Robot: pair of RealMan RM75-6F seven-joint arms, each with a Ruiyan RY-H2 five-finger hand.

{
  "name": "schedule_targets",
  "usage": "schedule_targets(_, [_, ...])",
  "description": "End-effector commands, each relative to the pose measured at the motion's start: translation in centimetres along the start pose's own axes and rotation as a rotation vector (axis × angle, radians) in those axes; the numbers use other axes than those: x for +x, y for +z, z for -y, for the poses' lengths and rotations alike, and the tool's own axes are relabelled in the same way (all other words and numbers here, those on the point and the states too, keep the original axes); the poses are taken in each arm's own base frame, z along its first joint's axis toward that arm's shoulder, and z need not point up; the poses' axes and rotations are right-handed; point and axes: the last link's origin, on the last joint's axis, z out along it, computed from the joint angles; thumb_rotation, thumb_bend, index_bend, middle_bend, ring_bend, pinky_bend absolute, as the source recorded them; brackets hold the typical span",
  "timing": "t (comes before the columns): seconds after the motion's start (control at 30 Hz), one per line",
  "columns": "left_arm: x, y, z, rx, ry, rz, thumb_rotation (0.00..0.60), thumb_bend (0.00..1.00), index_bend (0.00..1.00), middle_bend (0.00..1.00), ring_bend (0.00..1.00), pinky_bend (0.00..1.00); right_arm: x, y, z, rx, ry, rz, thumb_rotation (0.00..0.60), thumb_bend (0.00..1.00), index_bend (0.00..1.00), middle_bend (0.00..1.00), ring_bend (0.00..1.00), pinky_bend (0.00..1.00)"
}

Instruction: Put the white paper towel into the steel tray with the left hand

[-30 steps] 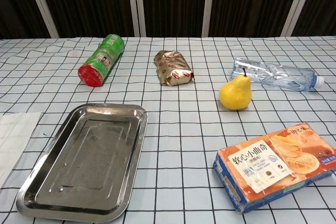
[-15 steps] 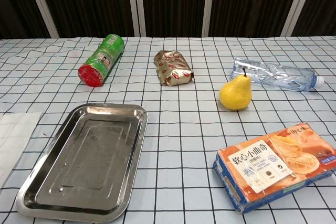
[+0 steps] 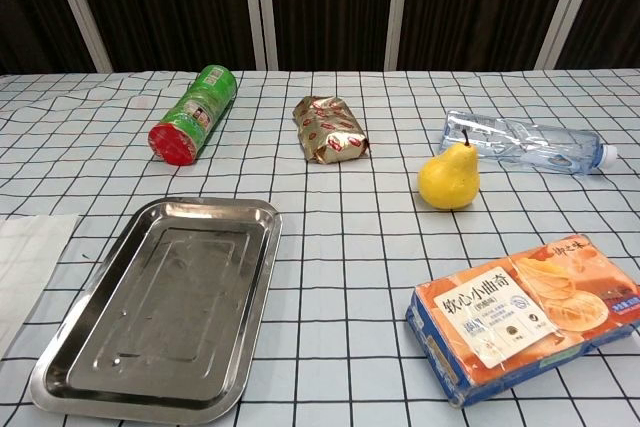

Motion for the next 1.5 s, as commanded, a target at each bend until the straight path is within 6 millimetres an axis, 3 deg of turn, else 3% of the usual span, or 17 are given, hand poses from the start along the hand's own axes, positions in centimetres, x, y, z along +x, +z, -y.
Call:
schedule_targets(0.03, [0.0, 0.7, -0.2, -0.004, 0.013, -0.001, 0.600, 0.16, 0.31, 0.00, 0.00, 0.00, 0.0, 0.0, 0.0, 0.000, 0.001, -0.001, 0.600, 0.31, 0.00, 0.00, 0.00, 0.00])
schedule_targets(0.5, [0.8, 3.3, -2.6, -0.029, 0.027, -0.016, 0.600, 0.16, 0.36, 0.00, 0.00, 0.00, 0.1, 0.0, 0.0, -0.003, 0.012, -0.003, 0.600, 0.31, 0.00, 0.00, 0.00, 0.00])
schedule_targets(0.67, [1.0, 4.2, -3.1, -0.023, -0.002, -0.032, 0.600, 0.23, 0.42, 0.00, 0.00, 0.00, 0.2, 0.0, -0.1, -0.002, 0.019, -0.004, 0.600, 0.31, 0.00, 0.00, 0.00, 0.00])
schedule_targets(0.83, [1.0, 5.3, -3.6, -0.030, -0.020, -0.040, 0.600, 0.24, 0.42, 0.00, 0.00, 0.00, 0.3, -0.1, -0.1, -0.003, 0.022, -0.006, 0.600, 0.31, 0.00, 0.00, 0.00, 0.00])
schedule_targets(1.2, [1.7, 4.2, -4.6, -0.070, -0.049, -0.055, 0.600, 0.24, 0.42, 0.00, 0.00, 0.00, 0.3, -0.1, -0.1, -0.005, 0.027, -0.004, 0.600, 0.31, 0.00, 0.00, 0.00, 0.00])
schedule_targets(1.5, [1.2, 4.8, -4.5, -0.055, -0.043, -0.040, 0.600, 0.33, 0.47, 0.00, 0.00, 0.00, 0.4, -0.2, -0.2, -0.011, 0.032, -0.008, 0.600, 0.31, 0.00, 0.00, 0.00, 0.00])
